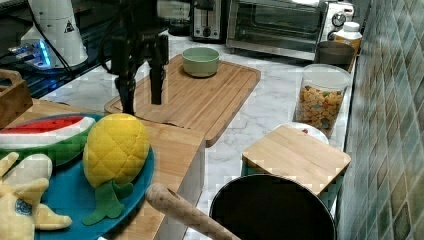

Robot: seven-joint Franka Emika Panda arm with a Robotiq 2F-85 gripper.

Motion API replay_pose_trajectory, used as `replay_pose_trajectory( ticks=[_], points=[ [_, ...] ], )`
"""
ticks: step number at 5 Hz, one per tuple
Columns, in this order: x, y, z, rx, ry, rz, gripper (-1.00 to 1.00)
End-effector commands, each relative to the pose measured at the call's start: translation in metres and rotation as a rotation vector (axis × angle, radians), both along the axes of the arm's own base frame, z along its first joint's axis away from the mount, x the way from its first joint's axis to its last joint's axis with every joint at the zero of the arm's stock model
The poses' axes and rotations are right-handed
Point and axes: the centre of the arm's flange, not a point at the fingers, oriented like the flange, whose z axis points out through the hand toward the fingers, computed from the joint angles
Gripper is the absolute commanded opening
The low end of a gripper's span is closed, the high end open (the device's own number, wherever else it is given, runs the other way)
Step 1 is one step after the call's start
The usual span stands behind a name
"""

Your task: Open the drawer.

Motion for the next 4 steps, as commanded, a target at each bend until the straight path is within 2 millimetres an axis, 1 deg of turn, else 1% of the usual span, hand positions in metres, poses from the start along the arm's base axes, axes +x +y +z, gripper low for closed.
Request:
replay_pose_trajectory(
  ticks=[1,2,3,4],
  points=[
    [-0.021,-0.022,-0.067,0.029,0.063,-0.095,1.0],
    [-0.024,-0.016,-0.061,0.029,0.108,-0.109,1.0],
    [-0.023,-0.007,-0.057,0.112,0.125,-0.037,1.0],
    [-0.016,0.013,-0.065,0.233,0.132,0.027,1.0]
  ],
)
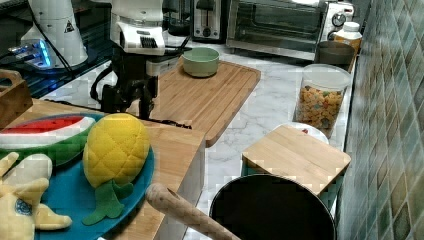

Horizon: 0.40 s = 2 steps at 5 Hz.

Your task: Open the drawer.

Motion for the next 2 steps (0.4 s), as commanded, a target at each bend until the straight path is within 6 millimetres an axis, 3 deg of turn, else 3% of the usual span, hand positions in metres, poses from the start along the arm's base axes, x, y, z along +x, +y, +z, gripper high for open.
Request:
replay_pose_trajectory(
  ticks=[1,2],
  points=[
    [0.008,0.054,0.007,0.207,0.073,0.085,1.0],
    [0.002,0.099,0.006,0.198,0.072,0.049,1.0]
  ],
)
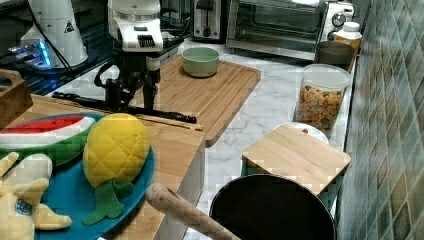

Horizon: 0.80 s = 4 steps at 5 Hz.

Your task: Open the drawer.

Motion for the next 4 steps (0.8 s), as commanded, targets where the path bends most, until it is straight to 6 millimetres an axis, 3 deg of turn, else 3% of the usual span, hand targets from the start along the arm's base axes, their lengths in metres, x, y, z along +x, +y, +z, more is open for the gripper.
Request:
replay_pose_trajectory(
  ticks=[1,2,4],
  points=[
    [-0.003,0.148,-0.005,0.043,0.003,0.02,1.0],
    [-0.009,0.197,-0.003,0.048,0.005,0.02,1.0],
    [-0.018,0.264,0.001,0.101,0.017,0.127,1.0]
  ],
)
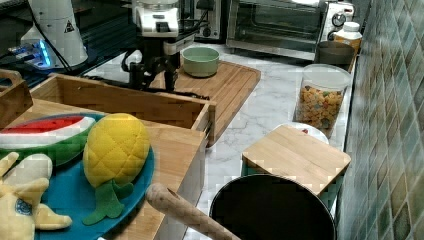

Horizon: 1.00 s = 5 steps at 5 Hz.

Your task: Open the drawer.

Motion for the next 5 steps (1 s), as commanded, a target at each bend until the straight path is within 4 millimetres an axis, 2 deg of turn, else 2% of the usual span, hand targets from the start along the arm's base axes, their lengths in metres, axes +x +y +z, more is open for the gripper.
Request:
replay_pose_trajectory(
  ticks=[1,2,5],
  points=[
    [-0.0192,0.1821,0.0083,0.035,0.021,0.218,1.0],
    [-0.0204,0.1876,0.0142,0.018,-0.025,0.201,1.0],
    [-0.0202,0.1876,0.0143,0.018,-0.026,0.2,1.0]
  ],
)
